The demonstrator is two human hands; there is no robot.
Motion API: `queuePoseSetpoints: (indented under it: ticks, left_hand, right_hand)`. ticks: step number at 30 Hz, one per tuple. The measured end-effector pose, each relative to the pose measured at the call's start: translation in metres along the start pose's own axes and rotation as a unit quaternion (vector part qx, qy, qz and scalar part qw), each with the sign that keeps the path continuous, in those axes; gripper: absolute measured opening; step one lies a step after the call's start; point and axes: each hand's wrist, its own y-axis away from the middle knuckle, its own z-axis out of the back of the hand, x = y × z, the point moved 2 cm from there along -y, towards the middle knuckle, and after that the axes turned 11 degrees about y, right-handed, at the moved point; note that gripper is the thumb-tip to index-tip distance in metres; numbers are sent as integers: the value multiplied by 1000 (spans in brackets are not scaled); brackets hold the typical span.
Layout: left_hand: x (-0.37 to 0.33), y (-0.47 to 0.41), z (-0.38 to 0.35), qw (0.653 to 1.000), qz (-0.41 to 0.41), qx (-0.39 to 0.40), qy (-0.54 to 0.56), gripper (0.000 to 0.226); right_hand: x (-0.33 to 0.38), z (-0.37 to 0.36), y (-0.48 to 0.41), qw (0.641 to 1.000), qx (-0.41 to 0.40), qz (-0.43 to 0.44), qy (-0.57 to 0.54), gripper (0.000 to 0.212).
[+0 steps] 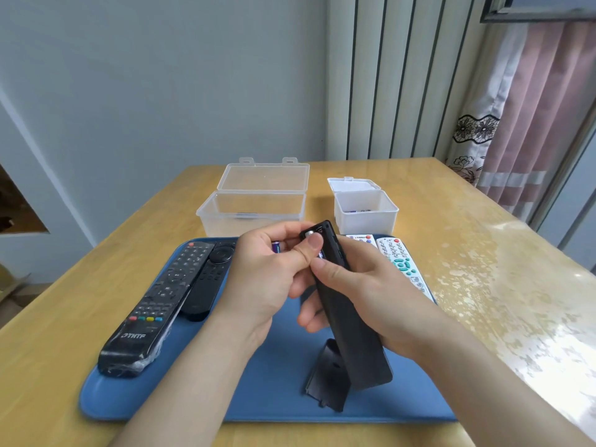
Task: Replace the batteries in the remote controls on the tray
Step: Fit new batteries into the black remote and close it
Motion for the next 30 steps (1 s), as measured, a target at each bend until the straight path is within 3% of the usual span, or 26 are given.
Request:
queuePoseSetpoints:
  ticks: [4, 8, 11, 17, 26, 30]
  left_hand:
    - [-1, 0, -3, 999, 23, -1, 37, 18]
    - [-2, -5, 1, 965, 83, -23, 249, 24]
    - [-2, -4, 1, 945, 94, 7, 315, 26]
    - [-2, -2, -1, 961, 57, 13, 270, 7]
    - [8, 1, -9, 982, 33, 2, 188, 17]
    - [8, 6, -16, 987, 36, 39, 154, 21]
  right_hand:
    - [4, 2, 1, 1000, -20, 14, -2, 18]
    - [6, 12, -1, 988, -82, -15, -129, 14]
    - [4, 16, -2, 975, -104, -39, -192, 18]
    - [0, 13, -1, 971, -111, -63, -201, 6]
    - [-4, 2, -2, 983, -125, -33, -134, 15]
    - [-4, 1, -3, 986, -120, -18, -115, 21]
